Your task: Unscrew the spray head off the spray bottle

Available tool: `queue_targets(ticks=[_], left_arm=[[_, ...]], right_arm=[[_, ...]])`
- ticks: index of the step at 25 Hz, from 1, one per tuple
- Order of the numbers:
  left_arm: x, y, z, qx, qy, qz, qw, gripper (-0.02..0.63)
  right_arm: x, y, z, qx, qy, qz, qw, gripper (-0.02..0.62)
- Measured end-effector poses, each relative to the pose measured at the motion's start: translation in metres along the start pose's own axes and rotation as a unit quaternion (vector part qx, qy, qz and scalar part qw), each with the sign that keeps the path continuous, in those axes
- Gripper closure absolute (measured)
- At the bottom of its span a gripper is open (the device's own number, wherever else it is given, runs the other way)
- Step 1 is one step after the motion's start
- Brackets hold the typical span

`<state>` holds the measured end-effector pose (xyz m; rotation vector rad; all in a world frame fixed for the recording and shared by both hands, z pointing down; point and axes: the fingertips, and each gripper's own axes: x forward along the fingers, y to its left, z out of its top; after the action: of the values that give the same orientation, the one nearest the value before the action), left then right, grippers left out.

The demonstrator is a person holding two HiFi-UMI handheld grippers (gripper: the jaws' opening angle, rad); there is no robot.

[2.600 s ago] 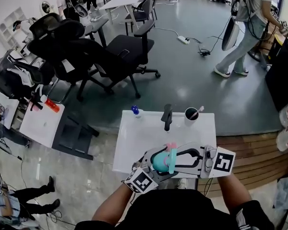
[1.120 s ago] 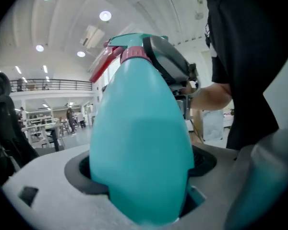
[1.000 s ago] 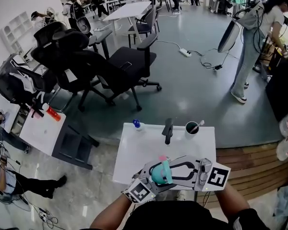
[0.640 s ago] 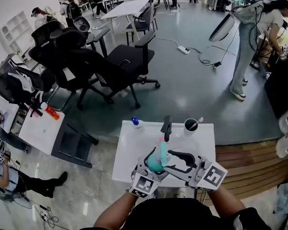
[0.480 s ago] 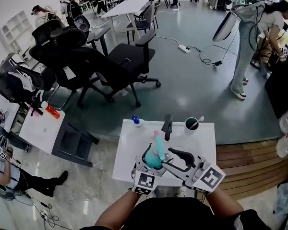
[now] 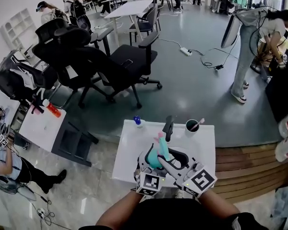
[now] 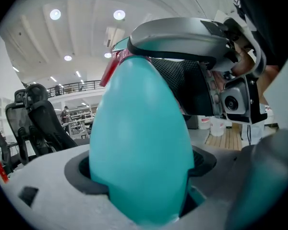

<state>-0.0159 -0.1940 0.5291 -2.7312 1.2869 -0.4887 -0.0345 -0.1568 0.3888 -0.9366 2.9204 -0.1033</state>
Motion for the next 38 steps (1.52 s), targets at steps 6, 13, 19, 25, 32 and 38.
queue_targets(ticks=[6,13,19,25,32,38], left_arm=[[-0.012,-0.019,0.035,0.001,-0.038,-0.101,0.9941,0.132],[-0.039,-0.074,0.02,0.05,-0.056,-0.279,0.9575,0.133],[-0.036,-0.081,0.017,0.037,-0.044,-0.283,0.9573,0.132],[-0.018,-0.058,-0.004,0.018,-0.014,-0.191,0.9814,0.132],[-0.001,-0.038,-0.017,0.015,0.031,-0.091,0.9953,0.132],[0.004,-0.038,-0.014,0.038,0.035,-0.071,0.9961,0.132]], right_arm=[[-0.012,0.016,0.008,-0.022,-0.001,0.065,0.998,0.462],[-0.045,0.04,0.003,-0.044,0.002,0.209,0.977,0.462],[-0.049,0.037,0.002,-0.03,-0.007,0.213,0.977,0.449],[-0.048,0.005,-0.007,0.019,-0.02,0.106,0.994,0.382],[-0.04,-0.001,-0.024,0.029,-0.006,0.05,0.998,0.397],[-0.035,-0.009,-0.022,0.035,-0.012,0.012,0.999,0.419]])
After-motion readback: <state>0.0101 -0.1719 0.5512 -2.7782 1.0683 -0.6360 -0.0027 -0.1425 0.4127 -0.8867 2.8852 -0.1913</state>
